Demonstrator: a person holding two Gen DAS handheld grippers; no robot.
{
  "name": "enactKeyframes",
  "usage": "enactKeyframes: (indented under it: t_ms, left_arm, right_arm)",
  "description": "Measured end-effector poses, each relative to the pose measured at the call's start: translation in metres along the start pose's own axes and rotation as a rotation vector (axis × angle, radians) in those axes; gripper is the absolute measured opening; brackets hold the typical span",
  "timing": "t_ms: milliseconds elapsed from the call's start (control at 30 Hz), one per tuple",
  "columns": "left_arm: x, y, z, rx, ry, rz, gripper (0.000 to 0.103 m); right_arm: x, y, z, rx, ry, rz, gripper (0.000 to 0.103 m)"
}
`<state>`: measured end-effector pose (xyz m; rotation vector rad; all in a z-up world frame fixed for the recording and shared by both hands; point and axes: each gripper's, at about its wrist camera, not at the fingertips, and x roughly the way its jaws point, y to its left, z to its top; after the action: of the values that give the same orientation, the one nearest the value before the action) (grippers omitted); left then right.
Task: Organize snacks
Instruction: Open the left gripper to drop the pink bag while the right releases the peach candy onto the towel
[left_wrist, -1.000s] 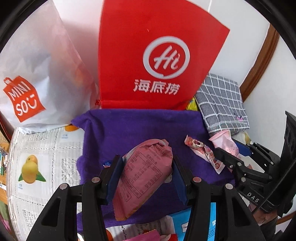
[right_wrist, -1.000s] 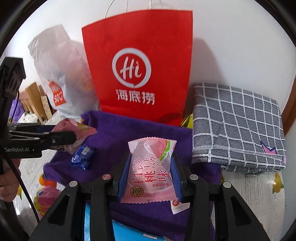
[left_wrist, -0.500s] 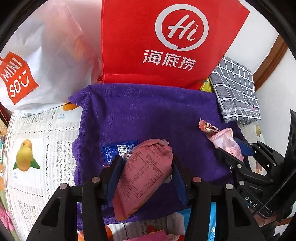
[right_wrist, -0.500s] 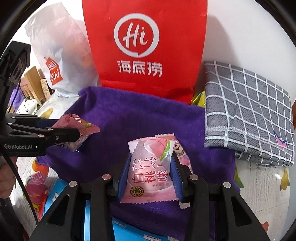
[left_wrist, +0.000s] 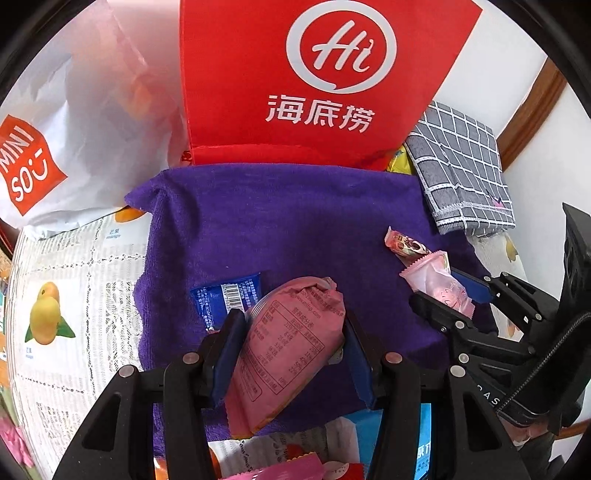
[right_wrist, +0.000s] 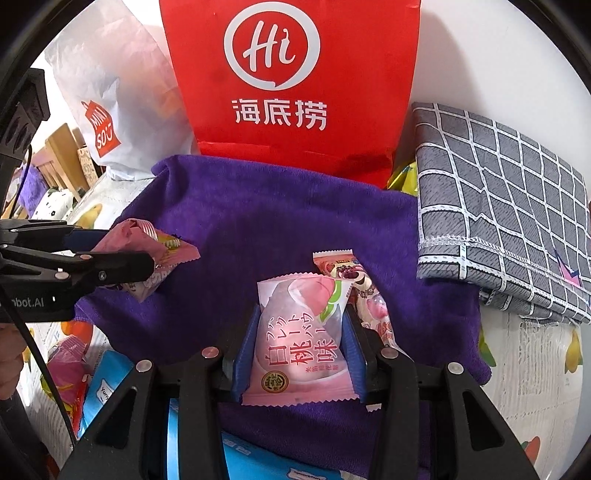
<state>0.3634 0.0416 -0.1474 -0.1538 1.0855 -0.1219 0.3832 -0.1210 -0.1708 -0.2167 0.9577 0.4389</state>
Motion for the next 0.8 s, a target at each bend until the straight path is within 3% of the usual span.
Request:
enactKeyframes:
  t_ms: [200,267,400,800]
  left_arm:
    - [0.000,-0.002,0.001,0.008,0.005,-0.013,0.053]
    - [0.000,-0.001,0.001,0.001,0.008,-0.029,0.055]
    - [-0.003,0.000,0.001,-0.020,0.002,-0.057,0.068]
    - [-0.046,-0.003,-0.001,0.002,-0.081,-0.104,0.071]
  right_arm:
    - [0.005,0.001,0.002,0.002,0.023,-0.003,0.045]
    - [0.005,0.000,0.002,0.008,0.025,0.006,0.050]
    - [-0.002,-0.004,0.003,0.043,0.012,0.045,0.056]
    - [-0.053,0.002,-0.001,0.106,-0.087,0.047,0.059]
